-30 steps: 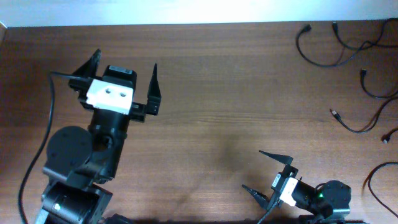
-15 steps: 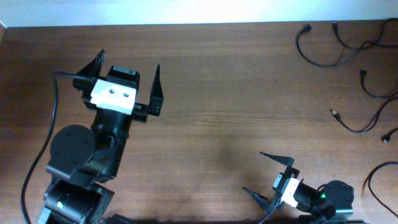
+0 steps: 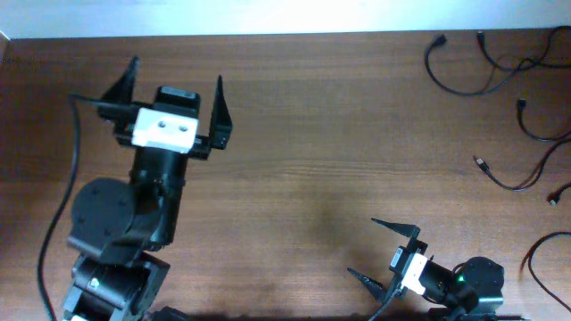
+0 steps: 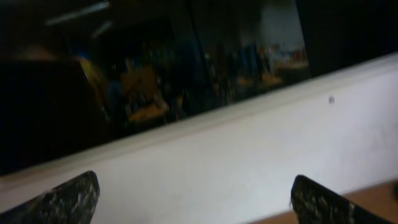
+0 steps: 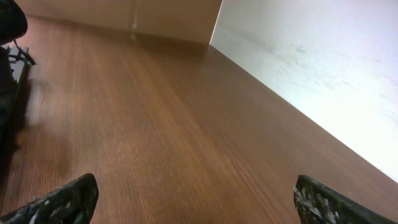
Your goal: Untangle cables
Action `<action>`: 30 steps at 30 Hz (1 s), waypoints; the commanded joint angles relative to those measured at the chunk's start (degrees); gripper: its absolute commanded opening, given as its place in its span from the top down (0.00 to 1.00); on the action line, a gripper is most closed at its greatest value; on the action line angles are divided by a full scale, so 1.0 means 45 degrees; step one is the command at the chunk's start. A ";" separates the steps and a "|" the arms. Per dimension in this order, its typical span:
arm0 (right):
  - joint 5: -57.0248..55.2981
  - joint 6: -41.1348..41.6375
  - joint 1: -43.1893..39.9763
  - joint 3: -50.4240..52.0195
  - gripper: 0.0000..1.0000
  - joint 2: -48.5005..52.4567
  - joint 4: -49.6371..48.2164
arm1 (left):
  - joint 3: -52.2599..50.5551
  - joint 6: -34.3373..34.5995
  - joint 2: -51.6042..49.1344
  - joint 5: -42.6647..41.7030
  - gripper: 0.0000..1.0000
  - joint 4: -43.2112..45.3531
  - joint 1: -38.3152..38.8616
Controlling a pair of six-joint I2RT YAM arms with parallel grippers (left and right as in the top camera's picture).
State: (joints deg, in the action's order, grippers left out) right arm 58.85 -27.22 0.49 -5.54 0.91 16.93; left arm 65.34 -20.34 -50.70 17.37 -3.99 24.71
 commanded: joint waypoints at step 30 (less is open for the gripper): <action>0.0117 0.0010 0.0058 0.0102 0.01 -0.0112 0.0010 | -1.4406 0.1938 1.1200 -0.4911 0.01 0.3988 -0.6363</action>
State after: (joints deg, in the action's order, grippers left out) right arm 58.87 -27.22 0.49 -5.41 0.84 16.69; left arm 0.64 -12.14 -0.54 -3.88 18.94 -3.27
